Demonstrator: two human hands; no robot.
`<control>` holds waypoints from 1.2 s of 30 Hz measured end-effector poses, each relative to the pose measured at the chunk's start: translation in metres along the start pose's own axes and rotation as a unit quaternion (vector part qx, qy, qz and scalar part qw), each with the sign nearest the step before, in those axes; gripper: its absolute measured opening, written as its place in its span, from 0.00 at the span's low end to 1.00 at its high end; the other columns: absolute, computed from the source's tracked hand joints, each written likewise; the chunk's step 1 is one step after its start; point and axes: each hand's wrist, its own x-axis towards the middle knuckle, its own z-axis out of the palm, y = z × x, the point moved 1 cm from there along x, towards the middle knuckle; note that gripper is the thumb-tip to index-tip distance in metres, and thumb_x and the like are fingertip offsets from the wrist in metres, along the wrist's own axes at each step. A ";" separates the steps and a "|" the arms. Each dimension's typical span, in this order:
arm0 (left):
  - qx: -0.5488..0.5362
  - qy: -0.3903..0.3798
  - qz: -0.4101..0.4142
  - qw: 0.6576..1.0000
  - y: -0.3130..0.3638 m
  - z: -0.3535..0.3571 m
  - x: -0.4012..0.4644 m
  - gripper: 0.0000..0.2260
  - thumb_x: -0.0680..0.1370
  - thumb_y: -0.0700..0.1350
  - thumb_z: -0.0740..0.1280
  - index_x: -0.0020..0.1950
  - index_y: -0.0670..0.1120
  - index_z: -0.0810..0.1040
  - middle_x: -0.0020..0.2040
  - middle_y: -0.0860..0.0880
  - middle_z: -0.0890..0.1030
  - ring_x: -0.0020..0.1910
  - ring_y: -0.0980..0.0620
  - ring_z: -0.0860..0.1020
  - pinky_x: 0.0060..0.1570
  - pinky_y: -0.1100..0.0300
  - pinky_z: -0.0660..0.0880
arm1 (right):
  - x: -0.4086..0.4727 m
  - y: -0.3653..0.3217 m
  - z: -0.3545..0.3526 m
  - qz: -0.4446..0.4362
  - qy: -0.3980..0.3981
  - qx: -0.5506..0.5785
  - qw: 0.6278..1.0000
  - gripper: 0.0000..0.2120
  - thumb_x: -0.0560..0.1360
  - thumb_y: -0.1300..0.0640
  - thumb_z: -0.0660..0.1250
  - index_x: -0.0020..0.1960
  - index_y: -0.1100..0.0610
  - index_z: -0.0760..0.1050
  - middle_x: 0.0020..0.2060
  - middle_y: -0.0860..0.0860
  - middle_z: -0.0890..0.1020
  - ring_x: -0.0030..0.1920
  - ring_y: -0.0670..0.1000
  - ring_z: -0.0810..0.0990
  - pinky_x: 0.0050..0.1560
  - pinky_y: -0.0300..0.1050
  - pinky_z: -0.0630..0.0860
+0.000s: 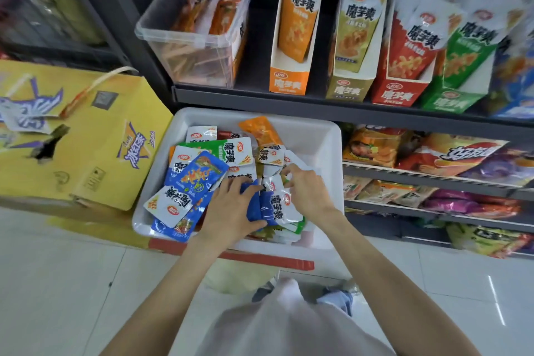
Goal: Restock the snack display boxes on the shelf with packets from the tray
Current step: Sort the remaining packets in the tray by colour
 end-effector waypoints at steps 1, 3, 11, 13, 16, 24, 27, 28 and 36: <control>-0.004 0.002 0.001 1.000 0.000 -0.001 0.001 0.33 0.68 0.60 0.72 0.70 0.50 0.69 0.66 0.46 0.69 0.66 0.44 0.65 0.64 0.50 0.64 | -0.001 0.003 -0.004 0.002 0.016 -0.025 1.000 0.23 0.74 0.70 0.61 0.67 0.55 0.67 0.48 0.58 0.82 0.49 0.61 0.80 0.47 0.51 0.77; -0.010 0.006 0.009 1.000 0.002 -0.003 0.003 0.33 0.69 0.61 0.71 0.70 0.51 0.68 0.67 0.48 0.68 0.66 0.45 0.64 0.66 0.52 0.62 | -0.005 0.006 -0.016 0.003 0.026 -0.073 0.997 0.21 0.76 0.68 0.60 0.67 0.55 0.68 0.49 0.58 0.82 0.50 0.61 0.80 0.46 0.50 0.75; -0.211 0.038 0.086 0.973 0.043 -0.039 0.028 0.23 0.76 0.51 0.68 0.69 0.50 0.69 0.65 0.51 0.75 0.64 0.52 0.70 0.64 0.56 0.67 | -0.040 0.016 -0.102 -0.189 0.209 0.104 0.954 0.09 0.74 0.67 0.67 0.49 0.56 0.79 0.41 0.45 0.83 0.40 0.34 0.76 0.46 0.25 0.69; -0.263 0.047 0.077 0.960 0.058 -0.049 0.035 0.12 0.77 0.49 0.68 0.60 0.49 0.77 0.51 0.51 0.82 0.51 0.52 0.78 0.52 0.51 0.74 | -0.047 0.024 -0.122 -0.144 0.231 0.206 0.940 0.11 0.74 0.67 0.68 0.50 0.54 0.78 0.42 0.41 0.82 0.43 0.37 0.79 0.46 0.26 0.71; -0.402 0.045 0.050 0.913 0.079 -0.056 0.048 0.04 0.76 0.48 0.68 0.47 0.57 0.77 0.41 0.59 0.82 0.40 0.57 0.79 0.44 0.49 0.76 | -0.052 0.046 -0.141 -0.047 0.294 0.322 0.899 0.13 0.74 0.66 0.68 0.52 0.51 0.76 0.46 0.42 0.82 0.43 0.40 0.81 0.44 0.30 0.74; -0.124 0.386 0.271 0.873 0.127 -0.062 0.072 0.05 0.75 0.40 0.72 0.49 0.45 0.85 0.46 0.50 0.84 0.43 0.52 0.79 0.43 0.62 0.73 | -0.070 0.077 -0.149 0.110 0.150 0.537 0.823 0.20 0.74 0.43 0.65 0.56 0.57 0.76 0.43 0.51 0.85 0.39 0.52 0.85 0.38 0.46 0.81; -0.100 0.365 0.344 0.859 0.149 -0.061 0.082 0.08 0.75 0.40 0.72 0.53 0.47 0.84 0.51 0.51 0.83 0.48 0.48 0.78 0.48 0.58 0.70 | -0.071 0.103 -0.157 0.121 0.202 0.507 0.829 0.09 0.75 0.58 0.70 0.53 0.60 0.77 0.41 0.52 0.85 0.37 0.54 0.85 0.35 0.49 0.80; -0.101 0.353 0.357 0.859 0.158 -0.061 0.086 0.09 0.75 0.41 0.71 0.54 0.48 0.83 0.53 0.52 0.82 0.50 0.48 0.77 0.49 0.56 0.71 | -0.073 0.112 -0.161 0.119 0.221 0.502 0.828 0.06 0.74 0.61 0.70 0.51 0.60 0.77 0.41 0.52 0.85 0.37 0.54 0.84 0.33 0.47 0.80; -0.194 0.277 0.320 0.885 0.252 -0.060 0.146 0.13 0.75 0.43 0.70 0.59 0.45 0.80 0.61 0.46 0.76 0.59 0.46 0.73 0.60 0.53 0.70 | -0.096 0.200 -0.227 0.066 0.403 0.361 0.838 0.04 0.76 0.60 0.68 0.49 0.55 0.74 0.38 0.45 0.83 0.31 0.44 0.80 0.28 0.40 0.76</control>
